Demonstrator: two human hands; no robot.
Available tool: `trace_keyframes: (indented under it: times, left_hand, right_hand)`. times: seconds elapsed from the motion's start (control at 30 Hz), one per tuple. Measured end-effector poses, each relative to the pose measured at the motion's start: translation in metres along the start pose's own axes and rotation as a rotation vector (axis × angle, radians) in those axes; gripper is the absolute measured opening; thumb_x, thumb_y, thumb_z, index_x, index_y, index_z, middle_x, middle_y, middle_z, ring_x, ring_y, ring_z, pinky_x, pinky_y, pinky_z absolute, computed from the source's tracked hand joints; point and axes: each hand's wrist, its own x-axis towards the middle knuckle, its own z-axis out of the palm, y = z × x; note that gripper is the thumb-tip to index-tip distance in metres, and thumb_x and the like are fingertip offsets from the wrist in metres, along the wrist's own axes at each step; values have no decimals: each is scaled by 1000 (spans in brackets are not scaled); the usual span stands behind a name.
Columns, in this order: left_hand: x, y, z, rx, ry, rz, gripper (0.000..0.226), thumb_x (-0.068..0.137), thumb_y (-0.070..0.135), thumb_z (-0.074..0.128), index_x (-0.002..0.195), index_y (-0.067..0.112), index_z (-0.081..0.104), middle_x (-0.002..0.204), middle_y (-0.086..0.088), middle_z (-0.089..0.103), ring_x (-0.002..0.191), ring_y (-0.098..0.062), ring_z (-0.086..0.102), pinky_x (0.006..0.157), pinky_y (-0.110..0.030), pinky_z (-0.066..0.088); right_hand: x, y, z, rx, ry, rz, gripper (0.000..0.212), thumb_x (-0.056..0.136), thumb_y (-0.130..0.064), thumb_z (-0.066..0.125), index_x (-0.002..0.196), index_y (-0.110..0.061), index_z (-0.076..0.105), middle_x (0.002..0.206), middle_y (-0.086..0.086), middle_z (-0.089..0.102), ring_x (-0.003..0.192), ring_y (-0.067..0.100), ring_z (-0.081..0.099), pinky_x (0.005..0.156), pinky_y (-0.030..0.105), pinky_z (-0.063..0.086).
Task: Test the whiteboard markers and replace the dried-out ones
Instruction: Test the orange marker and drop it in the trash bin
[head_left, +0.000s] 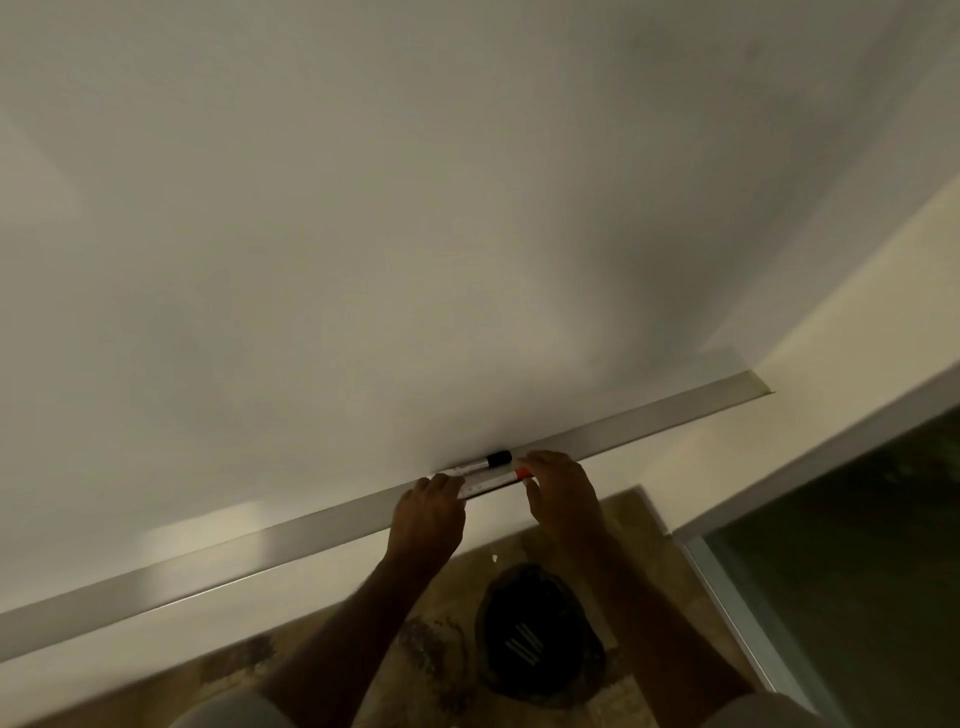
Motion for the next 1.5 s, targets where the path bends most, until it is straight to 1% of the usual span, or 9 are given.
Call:
trace_keyframes:
  times: [0.13, 0.27, 0.53, 0.7, 0.83, 1.03, 1.27, 1.37, 1.5]
  left_hand:
    - [10, 0, 6, 88, -41, 10, 22, 83, 23, 74, 104, 17, 73, 100, -3, 72, 82, -26, 69, 61, -37, 56]
    - [18, 2, 7, 101, -71, 30, 17, 85, 26, 76, 101, 19, 76, 109, -3, 71, 90, -25, 69, 69, -38, 57]
    - [23, -4, -1, -85, 17, -27, 11, 88, 26, 72, 97, 26, 77, 97, 4, 69, 85, -21, 68, 65, -34, 56]
    - [12, 3, -31, -409, 142, -143, 17, 88, 23, 73, 103, 29, 76, 93, 14, 66, 80, -7, 63, 68, -30, 53]
    - [-4, 15, -63, -608, 208, -132, 19, 84, 19, 78, 99, 30, 78, 83, 16, 66, 74, -4, 61, 63, -27, 51]
    - [-37, 40, -115, -915, 199, -224, 26, 78, 16, 83, 85, 39, 75, 81, 14, 72, 71, -10, 67, 62, -18, 52]
    - [-65, 33, -165, -1155, 181, -201, 16, 82, 13, 79, 80, 29, 81, 76, 1, 75, 71, -19, 70, 69, -29, 58]
    - [-80, 14, -194, -1201, 307, -185, 13, 92, 22, 68, 86, 19, 80, 79, -3, 76, 71, -22, 71, 66, -31, 58]
    - [-98, -10, -246, -1269, 509, -81, 38, 92, 41, 57, 110, 11, 72, 100, -5, 76, 91, -26, 73, 75, -40, 61]
  right_hand:
    - [7, 4, 4, -54, -61, -83, 34, 95, -17, 63, 128, -16, 64, 131, 1, 64, 124, 20, 55, 108, 31, 41]
    - [16, 12, 5, -88, -114, -154, 33, 95, -15, 63, 128, -18, 64, 129, 0, 63, 120, 19, 55, 103, 29, 43]
    - [29, 24, -7, 50, -81, -234, 18, 94, -21, 65, 109, -14, 71, 109, 3, 67, 105, 22, 59, 94, 25, 43]
    - [21, 5, -51, 560, 44, -71, 14, 84, -14, 77, 98, -14, 73, 93, -7, 71, 89, 10, 65, 80, 21, 54]
    - [9, -34, -85, 922, 124, 28, 15, 86, -2, 73, 96, -12, 69, 89, -2, 73, 86, 18, 70, 79, 30, 57]
    - [-18, -123, -127, 1507, 158, 110, 39, 90, -15, 61, 128, -8, 54, 105, 18, 74, 96, 32, 73, 86, 37, 59]
    - [-37, -200, -137, 1459, 89, 76, 28, 94, -37, 51, 105, -23, 73, 70, 16, 63, 62, 26, 60, 61, 37, 55]
    - [-38, -227, -152, 1497, 23, 18, 33, 96, -36, 47, 108, -19, 73, 68, 15, 56, 58, 21, 52, 56, 32, 49]
    - [-43, -263, -173, 1433, -145, -82, 37, 100, -38, 51, 106, -5, 67, 64, 9, 55, 50, 15, 48, 47, 25, 42]
